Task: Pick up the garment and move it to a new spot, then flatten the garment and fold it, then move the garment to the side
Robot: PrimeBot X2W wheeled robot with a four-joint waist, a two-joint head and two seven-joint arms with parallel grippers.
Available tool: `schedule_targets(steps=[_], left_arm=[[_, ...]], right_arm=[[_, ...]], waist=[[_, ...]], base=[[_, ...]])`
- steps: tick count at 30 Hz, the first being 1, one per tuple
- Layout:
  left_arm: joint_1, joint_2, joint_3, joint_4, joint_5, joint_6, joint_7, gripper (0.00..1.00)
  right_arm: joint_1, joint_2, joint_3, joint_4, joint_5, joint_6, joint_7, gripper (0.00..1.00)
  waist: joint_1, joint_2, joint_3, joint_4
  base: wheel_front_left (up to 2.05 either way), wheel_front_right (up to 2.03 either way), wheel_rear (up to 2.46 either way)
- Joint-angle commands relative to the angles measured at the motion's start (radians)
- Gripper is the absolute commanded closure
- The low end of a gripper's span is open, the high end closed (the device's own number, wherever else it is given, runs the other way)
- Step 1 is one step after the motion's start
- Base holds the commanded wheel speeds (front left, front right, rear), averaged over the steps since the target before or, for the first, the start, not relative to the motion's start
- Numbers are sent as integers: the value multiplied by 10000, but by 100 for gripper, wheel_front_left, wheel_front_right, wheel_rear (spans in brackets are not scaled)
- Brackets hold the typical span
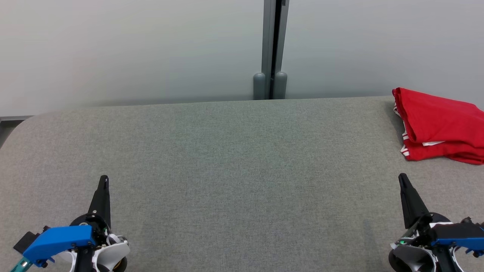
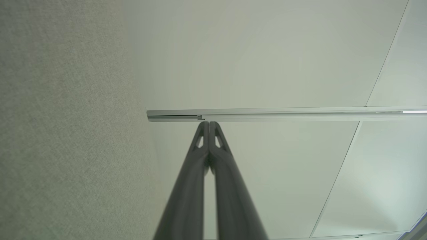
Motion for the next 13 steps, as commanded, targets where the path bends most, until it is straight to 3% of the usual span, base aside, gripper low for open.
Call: schedule_targets(steps=[1,13], left_arm=[[-102,-20,24,-40,-19,-96,45,100],[-102,-19,21,-41,-20,-96,44,100]], right_arm=[[-148,11,-35,22,31,4,50,100],[-131,10,-32,21,31,4,48,100]], waist=[[-1,-1,0,0],[-1,-1,0,0]], base=[[0,0,0],[0,0,0]])
